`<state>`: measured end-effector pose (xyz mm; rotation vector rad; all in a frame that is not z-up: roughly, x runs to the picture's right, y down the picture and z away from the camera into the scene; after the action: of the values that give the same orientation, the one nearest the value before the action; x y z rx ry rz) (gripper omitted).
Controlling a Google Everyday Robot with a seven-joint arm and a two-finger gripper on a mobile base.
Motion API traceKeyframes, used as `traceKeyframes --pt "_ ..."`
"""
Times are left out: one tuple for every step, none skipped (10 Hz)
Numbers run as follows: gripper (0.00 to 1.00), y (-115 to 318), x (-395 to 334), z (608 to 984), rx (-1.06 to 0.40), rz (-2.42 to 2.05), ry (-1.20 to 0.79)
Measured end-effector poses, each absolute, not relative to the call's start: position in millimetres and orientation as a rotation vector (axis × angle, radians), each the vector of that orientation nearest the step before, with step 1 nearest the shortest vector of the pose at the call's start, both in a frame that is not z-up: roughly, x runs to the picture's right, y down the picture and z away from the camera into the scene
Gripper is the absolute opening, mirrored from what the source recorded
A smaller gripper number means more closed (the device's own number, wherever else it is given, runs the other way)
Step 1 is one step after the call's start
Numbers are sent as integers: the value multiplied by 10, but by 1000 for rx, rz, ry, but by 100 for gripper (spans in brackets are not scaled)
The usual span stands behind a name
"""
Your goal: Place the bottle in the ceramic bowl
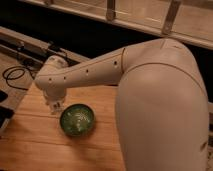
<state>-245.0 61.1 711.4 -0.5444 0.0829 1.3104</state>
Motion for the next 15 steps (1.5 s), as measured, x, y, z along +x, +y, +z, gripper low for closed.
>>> traceKeyframes --pt "0 631 -2392 7154 -538 1310 155" --pt "0 610 -2253 7231 -521 1279 291" --pt "0 590 -2149 7266 -489 1257 383" --pt "0 605 -2059 7283 -458 1228 485" --pt "0 624 -1929 7328 -412 1209 579" --pt "0 653 -1865 7369 -403 1213 608" --pt "0 713 -1788 7442 -418 1230 621" --pt "0 852 -1717 7535 -471 1266 615" --pt "0 942 -1641 7605 -498 1290 613" --pt "0 1080 -1535 7673 -529 1319 606" --pt "0 1180 -1464 7705 -554 1345 598" --pt "5 1237 -1417 7727 -565 1359 594" --pt "14 1241 -1431 7734 -569 1364 586" --pt "24 1244 -1434 7731 -569 1363 587" --pt "36 1248 -1442 7728 -570 1361 587"
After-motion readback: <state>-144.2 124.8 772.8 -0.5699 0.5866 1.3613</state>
